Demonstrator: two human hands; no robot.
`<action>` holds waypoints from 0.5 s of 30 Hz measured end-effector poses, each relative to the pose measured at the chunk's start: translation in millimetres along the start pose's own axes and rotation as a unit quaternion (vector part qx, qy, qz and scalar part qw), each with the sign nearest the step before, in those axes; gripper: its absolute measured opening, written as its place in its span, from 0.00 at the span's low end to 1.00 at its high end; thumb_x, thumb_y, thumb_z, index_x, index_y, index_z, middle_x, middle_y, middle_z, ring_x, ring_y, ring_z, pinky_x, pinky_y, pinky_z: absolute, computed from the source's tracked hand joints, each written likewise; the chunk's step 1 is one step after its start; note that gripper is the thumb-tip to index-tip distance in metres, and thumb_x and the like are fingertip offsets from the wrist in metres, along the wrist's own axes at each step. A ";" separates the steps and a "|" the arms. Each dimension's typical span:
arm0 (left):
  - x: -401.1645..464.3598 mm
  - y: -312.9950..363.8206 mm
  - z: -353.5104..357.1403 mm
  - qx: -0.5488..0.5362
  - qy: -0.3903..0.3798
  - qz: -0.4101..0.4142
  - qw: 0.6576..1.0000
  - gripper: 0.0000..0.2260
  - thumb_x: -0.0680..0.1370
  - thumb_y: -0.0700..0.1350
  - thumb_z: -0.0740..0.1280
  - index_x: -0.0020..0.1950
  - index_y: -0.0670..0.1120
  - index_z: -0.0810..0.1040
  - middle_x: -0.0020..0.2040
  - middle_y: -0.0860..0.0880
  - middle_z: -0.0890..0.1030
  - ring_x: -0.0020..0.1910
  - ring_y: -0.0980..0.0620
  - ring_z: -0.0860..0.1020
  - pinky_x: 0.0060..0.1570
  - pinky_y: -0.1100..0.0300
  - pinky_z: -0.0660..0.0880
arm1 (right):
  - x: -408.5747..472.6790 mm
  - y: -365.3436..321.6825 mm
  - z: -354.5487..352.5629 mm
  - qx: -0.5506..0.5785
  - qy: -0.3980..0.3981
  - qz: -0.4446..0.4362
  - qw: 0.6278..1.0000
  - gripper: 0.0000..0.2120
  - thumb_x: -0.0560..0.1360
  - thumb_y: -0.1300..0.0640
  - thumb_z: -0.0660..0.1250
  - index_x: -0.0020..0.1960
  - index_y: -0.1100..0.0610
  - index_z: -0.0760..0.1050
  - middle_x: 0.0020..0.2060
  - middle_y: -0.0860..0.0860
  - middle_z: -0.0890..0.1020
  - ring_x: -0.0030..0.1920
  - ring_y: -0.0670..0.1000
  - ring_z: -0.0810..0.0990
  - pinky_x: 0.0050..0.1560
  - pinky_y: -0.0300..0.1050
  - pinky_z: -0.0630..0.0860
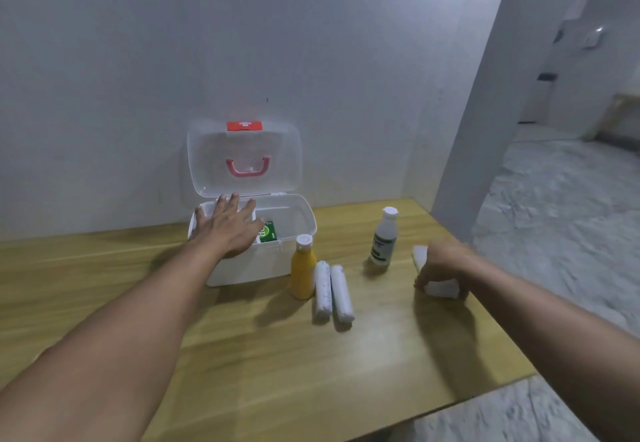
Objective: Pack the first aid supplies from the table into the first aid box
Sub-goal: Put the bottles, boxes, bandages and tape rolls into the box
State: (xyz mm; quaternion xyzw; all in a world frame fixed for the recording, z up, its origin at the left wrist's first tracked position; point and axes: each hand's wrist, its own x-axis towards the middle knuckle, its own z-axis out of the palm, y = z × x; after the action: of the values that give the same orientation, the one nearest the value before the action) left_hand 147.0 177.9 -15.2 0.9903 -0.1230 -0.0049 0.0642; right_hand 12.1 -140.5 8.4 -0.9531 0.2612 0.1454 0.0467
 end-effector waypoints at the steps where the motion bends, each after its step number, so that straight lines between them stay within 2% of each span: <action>1: 0.5 -0.6 0.2 -0.004 -0.001 0.001 1.000 0.28 0.81 0.60 0.45 0.79 0.54 0.46 0.80 0.47 0.42 0.79 0.47 0.41 0.74 0.37 0.40 | 2.3 2.0 1.6 0.014 0.008 0.005 1.000 0.23 0.64 0.51 0.78 0.53 0.61 0.77 0.45 0.55 0.76 0.39 0.56 0.76 0.38 0.50 0.82; 5: 2.8 -2.7 1.4 -0.026 -0.005 -0.003 1.000 0.25 0.82 0.56 0.44 0.79 0.55 0.46 0.80 0.48 0.41 0.79 0.48 0.40 0.74 0.38 0.38 | 8.3 5.7 -18.0 0.074 0.035 0.002 0.997 0.14 0.65 0.60 0.77 0.45 0.64 0.75 0.47 0.60 0.76 0.37 0.60 0.78 0.33 0.56 0.83; 8: 3.6 -3.2 3.1 -0.027 -0.001 -0.004 1.000 0.25 0.82 0.56 0.44 0.79 0.54 0.46 0.80 0.48 0.42 0.79 0.48 0.40 0.74 0.39 0.37 | 9.6 3.6 -53.2 0.099 0.083 -0.024 0.991 0.13 0.64 0.62 0.78 0.41 0.64 0.75 0.44 0.61 0.77 0.36 0.61 0.80 0.32 0.56 0.83; 11: 4.9 -3.4 4.3 -0.022 0.008 -0.006 1.000 0.25 0.82 0.56 0.44 0.79 0.53 0.47 0.80 0.48 0.43 0.79 0.48 0.41 0.74 0.39 0.39 | 3.4 -8.2 -91.8 0.094 0.113 -0.061 0.987 0.15 0.63 0.61 0.80 0.33 0.62 0.73 0.36 0.59 0.77 0.35 0.60 0.81 0.34 0.53 0.83; 15: 2.4 -3.2 4.1 -0.034 0.013 -0.005 0.999 0.24 0.82 0.54 0.44 0.79 0.53 0.48 0.80 0.48 0.43 0.79 0.48 0.41 0.75 0.39 0.39 | -5.1 -42.1 -128.7 0.099 0.133 -0.113 0.980 0.17 0.60 0.58 0.82 0.37 0.63 0.75 0.33 0.58 0.80 0.33 0.58 0.83 0.31 0.47 0.82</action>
State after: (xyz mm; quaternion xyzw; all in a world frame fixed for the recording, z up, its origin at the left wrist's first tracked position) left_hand 149.9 179.9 -19.7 0.9881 -0.1168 0.0031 0.0996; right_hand 62.0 -123.1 133.1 -0.9778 0.1693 -0.0151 0.1223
